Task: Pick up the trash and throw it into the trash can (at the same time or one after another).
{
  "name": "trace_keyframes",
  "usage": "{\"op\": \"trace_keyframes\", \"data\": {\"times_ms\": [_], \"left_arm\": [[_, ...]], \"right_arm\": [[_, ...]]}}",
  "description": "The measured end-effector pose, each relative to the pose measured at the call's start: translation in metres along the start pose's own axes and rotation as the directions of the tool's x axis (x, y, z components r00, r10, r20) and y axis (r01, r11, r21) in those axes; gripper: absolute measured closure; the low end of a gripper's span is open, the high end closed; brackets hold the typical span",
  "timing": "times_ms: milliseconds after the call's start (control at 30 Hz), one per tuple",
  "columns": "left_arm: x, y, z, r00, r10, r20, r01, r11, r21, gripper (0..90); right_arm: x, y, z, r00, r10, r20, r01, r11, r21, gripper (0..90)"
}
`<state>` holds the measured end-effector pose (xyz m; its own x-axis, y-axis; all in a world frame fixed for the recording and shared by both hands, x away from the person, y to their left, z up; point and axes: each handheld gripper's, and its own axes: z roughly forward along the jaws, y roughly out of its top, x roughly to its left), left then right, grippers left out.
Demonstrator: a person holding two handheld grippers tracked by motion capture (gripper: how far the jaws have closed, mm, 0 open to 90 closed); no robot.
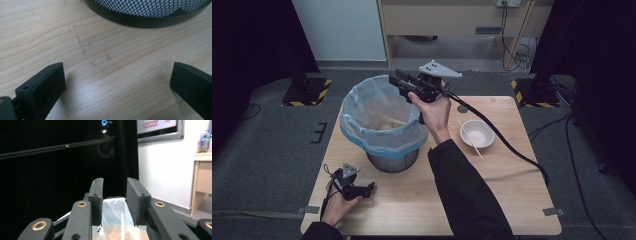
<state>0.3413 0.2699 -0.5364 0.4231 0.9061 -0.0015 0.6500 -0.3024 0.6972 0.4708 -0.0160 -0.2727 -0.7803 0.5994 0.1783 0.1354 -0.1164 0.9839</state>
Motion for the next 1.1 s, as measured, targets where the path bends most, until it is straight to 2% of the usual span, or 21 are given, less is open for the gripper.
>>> {"op": "trace_keyframes", "data": {"times_ms": [67, 100, 133, 267, 433, 533, 800, 967, 1067, 1100], "left_arm": [[0.000, 0.000, 0.000, 1.0000, 0.000, 0.000, 0.000, 1.0000, 0.000, 0.0], [0.000, 0.000, 0.000, 1.0000, 0.000, 0.000, 0.000, 1.0000, 0.000, 0.0], [0.000, 0.000, 0.000, 1.0000, 0.002, 0.001, -0.002, 1.0000, 0.001, 0.0], [0.000, 0.000, 0.000, 1.0000, 0.002, 0.001, -0.002, 1.0000, 0.001, 0.0], [0.000, 0.000, 0.000, 1.0000, 0.003, 0.001, -0.003, 1.0000, 0.002, 0.0], [0.000, 0.000, 0.000, 1.0000, 0.003, 0.001, -0.003, 1.0000, 0.002, 0.0], [0.000, 0.000, 0.000, 1.0000, 0.002, 0.001, -0.002, 1.0000, 0.002, 0.0], [0.000, 0.000, 0.000, 1.0000, 0.002, 0.001, -0.002, 1.0000, 0.002, 0.0], [0.000, 0.000, 0.000, 1.0000, 0.003, 0.001, -0.003, 1.0000, 0.002, 0.0], [0.000, 0.000, 0.000, 1.0000, 0.003, 0.001, -0.003, 1.0000, 0.002, 0.0]], "right_arm": [[-0.007, 0.003, -0.008, 0.9994, -0.007, 0.033, 0.008, 1.000, -0.016, 56.9], [-0.007, 0.003, -0.008, 0.9994, -0.007, 0.033, 0.008, 1.000, -0.016, 56.9], [-0.015, 0.005, -0.018, 0.9974, -0.016, 0.071, 0.018, 0.999, -0.031, 51.9], [-0.036, 0.002, -0.041, 0.9902, -0.028, 0.137, 0.032, 0.999, -0.027, 46.6], [-0.059, -0.007, -0.074, 0.9798, -0.039, 0.196, 0.040, 0.999, 0.002, 42.4], [-0.070, -0.014, -0.094, 0.9706, -0.042, 0.237, 0.041, 0.999, 0.010, 39.3], [-0.093, -0.040, -0.133, 0.9516, -0.054, 0.302, 0.034, 0.997, 0.071, 41.0], [-0.107, -0.064, -0.151, 0.9364, -0.047, 0.348, 0.005, 0.992, 0.123, 40.8], [-0.115, -0.078, -0.159, 0.9239, -0.049, 0.380, -0.014, 0.987, 0.163, 41.2], [-0.115, -0.078, -0.159, 0.9239, -0.049, 0.380, -0.014, 0.987, 0.163, 41.2]]}}
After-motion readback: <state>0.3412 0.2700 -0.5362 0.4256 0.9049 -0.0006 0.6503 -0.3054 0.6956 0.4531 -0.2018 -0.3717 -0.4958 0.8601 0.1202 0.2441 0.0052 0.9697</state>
